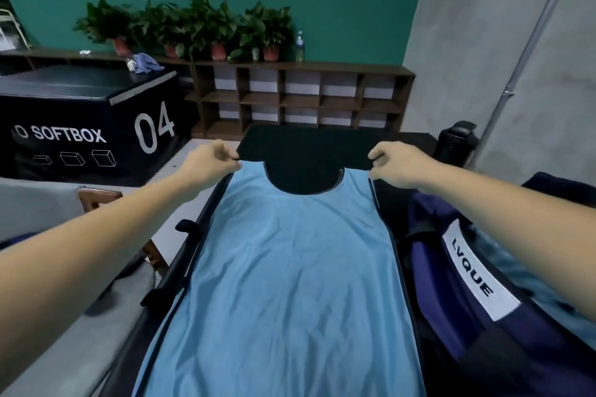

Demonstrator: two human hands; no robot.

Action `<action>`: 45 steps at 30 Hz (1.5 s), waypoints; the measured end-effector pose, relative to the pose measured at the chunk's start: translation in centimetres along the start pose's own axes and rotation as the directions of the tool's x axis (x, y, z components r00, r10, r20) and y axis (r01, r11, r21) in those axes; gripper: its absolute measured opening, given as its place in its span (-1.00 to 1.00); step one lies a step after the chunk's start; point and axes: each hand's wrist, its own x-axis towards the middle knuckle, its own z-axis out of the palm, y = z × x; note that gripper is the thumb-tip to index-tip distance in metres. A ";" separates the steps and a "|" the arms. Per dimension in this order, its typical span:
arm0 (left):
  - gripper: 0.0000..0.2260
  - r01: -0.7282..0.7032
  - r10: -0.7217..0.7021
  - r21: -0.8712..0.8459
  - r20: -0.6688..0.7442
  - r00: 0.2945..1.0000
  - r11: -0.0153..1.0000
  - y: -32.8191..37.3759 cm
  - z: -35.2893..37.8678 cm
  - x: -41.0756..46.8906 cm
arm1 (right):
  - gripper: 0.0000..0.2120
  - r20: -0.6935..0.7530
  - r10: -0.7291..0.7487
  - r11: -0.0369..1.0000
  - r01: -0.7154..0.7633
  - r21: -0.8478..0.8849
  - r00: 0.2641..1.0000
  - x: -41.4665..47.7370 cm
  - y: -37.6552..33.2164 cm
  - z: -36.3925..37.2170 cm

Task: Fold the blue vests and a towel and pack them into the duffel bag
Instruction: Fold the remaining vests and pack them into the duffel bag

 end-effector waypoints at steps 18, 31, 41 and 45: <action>-0.91 -0.182 0.025 0.440 0.340 0.940 0.880 -4.4 -2.7 -21.2 | -0.85 0.165 -0.403 0.911 0.412 -0.023 0.900 -22.5 2.0 10.0; -0.87 -0.070 -0.072 0.526 0.244 0.967 0.847 -4.7 -4.1 -20.9 | -0.96 0.132 -0.291 0.947 0.304 -0.098 0.948 -22.6 3.5 9.9; -0.91 -0.133 0.018 0.484 0.235 0.972 0.865 -2.9 0.2 -16.5 | -0.87 0.043 -0.203 0.972 0.207 -0.113 0.978 -10.2 -1.0 6.6; -0.91 -0.121 -0.003 0.483 0.249 0.969 0.867 -3.5 2.0 -14.8 | -0.81 0.041 -0.104 0.961 0.111 -0.255 0.994 -2.3 -1.6 5.7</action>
